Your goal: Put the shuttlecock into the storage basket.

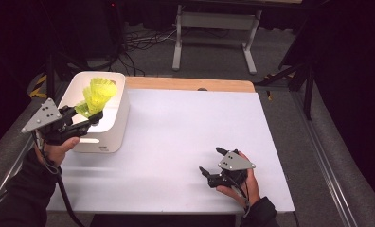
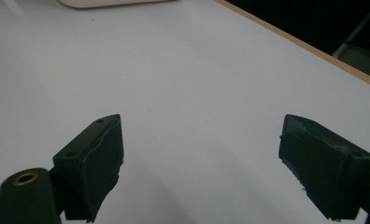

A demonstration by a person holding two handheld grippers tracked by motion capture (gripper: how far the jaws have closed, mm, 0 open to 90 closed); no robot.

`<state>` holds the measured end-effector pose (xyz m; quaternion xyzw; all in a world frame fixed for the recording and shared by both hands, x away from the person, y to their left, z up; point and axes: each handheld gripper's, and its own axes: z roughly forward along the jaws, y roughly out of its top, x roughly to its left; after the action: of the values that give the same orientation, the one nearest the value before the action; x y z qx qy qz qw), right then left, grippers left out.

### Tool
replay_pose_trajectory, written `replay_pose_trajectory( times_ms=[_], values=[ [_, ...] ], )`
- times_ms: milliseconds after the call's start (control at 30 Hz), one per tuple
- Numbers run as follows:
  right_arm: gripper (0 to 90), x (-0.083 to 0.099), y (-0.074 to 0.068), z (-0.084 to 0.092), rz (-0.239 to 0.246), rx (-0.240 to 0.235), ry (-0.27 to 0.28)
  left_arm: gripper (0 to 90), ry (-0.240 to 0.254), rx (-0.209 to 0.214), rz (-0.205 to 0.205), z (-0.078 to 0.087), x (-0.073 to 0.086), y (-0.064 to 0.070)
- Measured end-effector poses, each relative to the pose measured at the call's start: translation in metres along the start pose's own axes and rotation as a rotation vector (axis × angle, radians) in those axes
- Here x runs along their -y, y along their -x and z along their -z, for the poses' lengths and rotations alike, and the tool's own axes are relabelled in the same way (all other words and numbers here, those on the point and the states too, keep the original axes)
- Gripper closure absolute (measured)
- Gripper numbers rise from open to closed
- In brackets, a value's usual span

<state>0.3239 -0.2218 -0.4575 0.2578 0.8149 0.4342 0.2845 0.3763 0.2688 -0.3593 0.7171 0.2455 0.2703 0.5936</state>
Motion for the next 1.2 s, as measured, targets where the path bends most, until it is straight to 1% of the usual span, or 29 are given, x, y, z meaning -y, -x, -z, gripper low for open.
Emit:
replay_pose_trajectory(
  times_ms=[33, 67, 133, 167, 233, 300, 333, 433, 500, 533, 567, 633, 700, 733, 800, 833, 867, 933, 967, 1033, 1067, 1100, 1200],
  values=[
    [14.8, 0.000, 0.000, 0.000, -0.002, -0.002, 0.001, 55.7, -0.002, 0.019, 0.012, 0.000, -0.002, -0.004],
    [15.0, 0.000, 0.000, 0.000, -0.005, -0.008, 0.002, 55.6, -0.004, 0.011, 0.018, 0.001, -0.003, -0.007],
    [15.1, 0.001, 0.001, -0.001, -0.005, -0.010, -0.002, 55.8, -0.010, 0.018, 0.028, 0.001, -0.005, -0.012],
    [15.1, 0.001, 0.001, -0.001, -0.004, -0.011, -0.004, 55.8, -0.023, 0.008, 0.018, 0.001, -0.006, -0.015],
    [15.1, 0.002, 0.001, -0.002, 0.000, -0.013, -0.009, 55.8, -0.041, -0.003, 0.018, -0.001, -0.007, -0.019],
    [15.4, 0.002, 0.001, -0.003, 0.001, -0.016, -0.013, 55.7, -0.045, -0.011, 0.028, -0.002, -0.008, -0.024],
    [15.4, 0.002, 0.001, -0.003, 0.003, -0.017, -0.014, 55.7, -0.057, -0.017, 0.020, -0.003, -0.009, -0.027],
    [15.4, 0.002, 0.000, -0.002, 0.015, -0.013, -0.015, 55.6, -0.049, -0.017, 0.047, -0.005, -0.011, -0.033],
    [15.4, 0.002, 0.001, -0.001, 0.015, -0.010, -0.010, 55.5, -0.059, -0.034, 0.032, -0.007, -0.012, -0.036],
    [15.4, 0.002, 0.001, -0.001, 0.012, -0.010, -0.006, 55.5, -0.062, -0.030, 0.038, -0.009, -0.012, -0.038],
    [15.3, 0.002, 0.002, 0.000, 0.014, -0.005, -0.005, 55.6, -0.064, -0.033, 0.032, -0.010, -0.013, -0.039],
    [15.3, 0.001, 0.003, 0.001, 0.011, -0.003, 0.006, 55.6, -0.085, -0.050, 0.031, -0.014, -0.012, -0.041],
    [15.2, 0.000, 0.003, 0.003, 0.019, 0.008, 0.008, 55.7, -0.098, -0.055, 0.038, -0.017, -0.011, -0.044],
    [15.3, 0.000, 0.003, 0.003, 0.021, 0.009, 0.009, 55.7, -0.114, -0.069, 0.030, -0.019, -0.011, -0.046],
    [15.3, 0.000, 0.003, 0.004, 0.025, 0.011, 0.010, 55.7, -0.142, -0.083, 0.032, -0.022, -0.011, -0.050],
    [15.3, 0.000, 0.003, 0.004, 0.028, 0.012, 0.009, 55.8, -0.146, -0.088, 0.040, -0.024, -0.011, -0.052],
    [15.2, 0.000, 0.003, 0.004, 0.030, 0.013, 0.009, 55.9, -0.166, -0.092, 0.035, -0.026, -0.013, -0.055],
    [15.3, -0.001, 0.002, 0.004, 0.032, 0.011, 0.006, 55.9, -0.179, -0.098, 0.048, -0.029, -0.015, -0.058],
    [15.3, -0.001, 0.002, 0.004, 0.037, 0.012, 0.003, 55.9, -0.185, -0.099, 0.045, -0.030, -0.015, -0.060],
    [15.5, -0.001, 0.002, 0.003, 0.044, 0.013, -0.001, 56.0, -0.203, -0.107, 0.054, -0.034, -0.016, -0.065],
    [15.6, -0.001, 0.002, 0.003, 0.047, 0.013, -0.002, 56.1, -0.223, -0.116, 0.066, -0.037, -0.017, -0.069],
    [15.7, -0.001, 0.002, 0.003, 0.048, 0.011, -0.003, 56.1, -0.238, -0.121, 0.068, -0.040, -0.017, -0.070],
    [15.7, 0.000, 0.001, 0.002, 0.051, 0.007, -0.007, 56.2, -0.267, -0.127, 0.075, -0.048, -0.017, -0.075]
  ],
)
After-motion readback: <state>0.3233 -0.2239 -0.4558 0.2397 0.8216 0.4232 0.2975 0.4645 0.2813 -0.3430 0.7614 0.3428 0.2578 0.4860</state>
